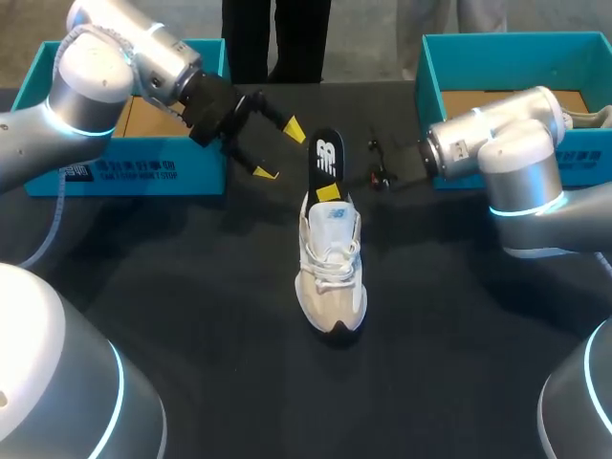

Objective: Take the shoe out of the shoebox, open the shoe tongue, remove and reinsert the insole, then place the shoe into the shoebox

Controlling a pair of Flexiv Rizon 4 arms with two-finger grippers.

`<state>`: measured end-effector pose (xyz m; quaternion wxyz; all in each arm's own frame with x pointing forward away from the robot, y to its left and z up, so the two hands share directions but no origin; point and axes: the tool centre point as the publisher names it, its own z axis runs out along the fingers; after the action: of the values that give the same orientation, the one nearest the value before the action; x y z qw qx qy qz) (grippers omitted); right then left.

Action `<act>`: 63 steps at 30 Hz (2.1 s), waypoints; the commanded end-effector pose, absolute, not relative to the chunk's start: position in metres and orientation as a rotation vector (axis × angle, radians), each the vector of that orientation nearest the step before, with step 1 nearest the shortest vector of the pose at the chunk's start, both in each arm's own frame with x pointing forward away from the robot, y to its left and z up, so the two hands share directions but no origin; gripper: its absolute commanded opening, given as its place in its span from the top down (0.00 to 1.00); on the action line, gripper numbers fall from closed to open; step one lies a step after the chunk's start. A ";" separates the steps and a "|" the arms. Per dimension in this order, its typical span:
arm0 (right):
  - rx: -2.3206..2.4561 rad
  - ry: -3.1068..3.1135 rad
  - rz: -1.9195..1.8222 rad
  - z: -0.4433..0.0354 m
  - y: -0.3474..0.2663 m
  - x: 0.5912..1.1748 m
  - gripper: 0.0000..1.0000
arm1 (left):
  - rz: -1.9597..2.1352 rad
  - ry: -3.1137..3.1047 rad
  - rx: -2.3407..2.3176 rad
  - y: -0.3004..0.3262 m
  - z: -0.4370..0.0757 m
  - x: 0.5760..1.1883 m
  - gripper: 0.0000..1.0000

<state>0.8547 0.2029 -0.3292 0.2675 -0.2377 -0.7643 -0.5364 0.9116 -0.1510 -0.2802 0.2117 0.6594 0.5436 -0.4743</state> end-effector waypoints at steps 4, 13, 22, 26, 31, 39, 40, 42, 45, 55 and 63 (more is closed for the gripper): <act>-0.659 -2.053 -1.386 -0.336 0.205 0.842 1.00 | -1.317 1.510 1.838 -0.152 -0.280 0.910 0.00; -0.683 -2.027 -1.340 -0.345 0.207 0.831 1.00 | -1.319 1.515 1.834 -0.152 -0.282 0.909 0.00; -0.693 -2.071 -1.362 -0.333 0.203 0.838 0.76 | -1.320 1.515 1.831 -0.151 -0.283 0.908 0.00; -0.693 -2.093 -1.368 -0.327 0.200 0.840 0.71 | -1.317 1.515 1.828 -0.150 -0.282 0.908 0.00; -0.698 -2.108 -1.383 -0.323 0.197 0.844 0.72 | -1.314 1.516 1.825 -0.148 -0.282 0.908 0.00; -0.675 -2.113 -1.409 -0.324 0.200 0.858 0.76 | -1.311 1.519 1.826 -0.147 -0.282 0.906 0.00; -0.668 -2.112 -1.409 -0.326 0.199 0.859 0.79 | -1.309 1.520 1.827 -0.147 -0.282 0.906 0.00; -0.653 -2.108 -1.408 -0.326 0.203 0.862 0.82 | -1.307 1.520 1.827 -0.147 -0.282 0.906 0.00; -0.638 -2.100 -1.397 -0.327 0.207 0.864 0.86 | -1.305 1.520 1.827 -0.147 -0.281 0.906 0.00; -0.650 -2.051 -1.336 -0.337 0.207 0.851 1.00 | -1.310 1.519 1.828 -0.148 -0.282 0.906 0.00; -0.665 -2.022 -1.291 -0.343 0.210 0.836 1.00 | -1.315 1.514 1.831 -0.149 -0.283 0.906 0.00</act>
<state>0.8378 0.2070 -0.3405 0.3202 -0.2521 -0.7686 -0.4932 0.9065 -0.1486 -0.2821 0.2112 0.6583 0.5451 -0.4742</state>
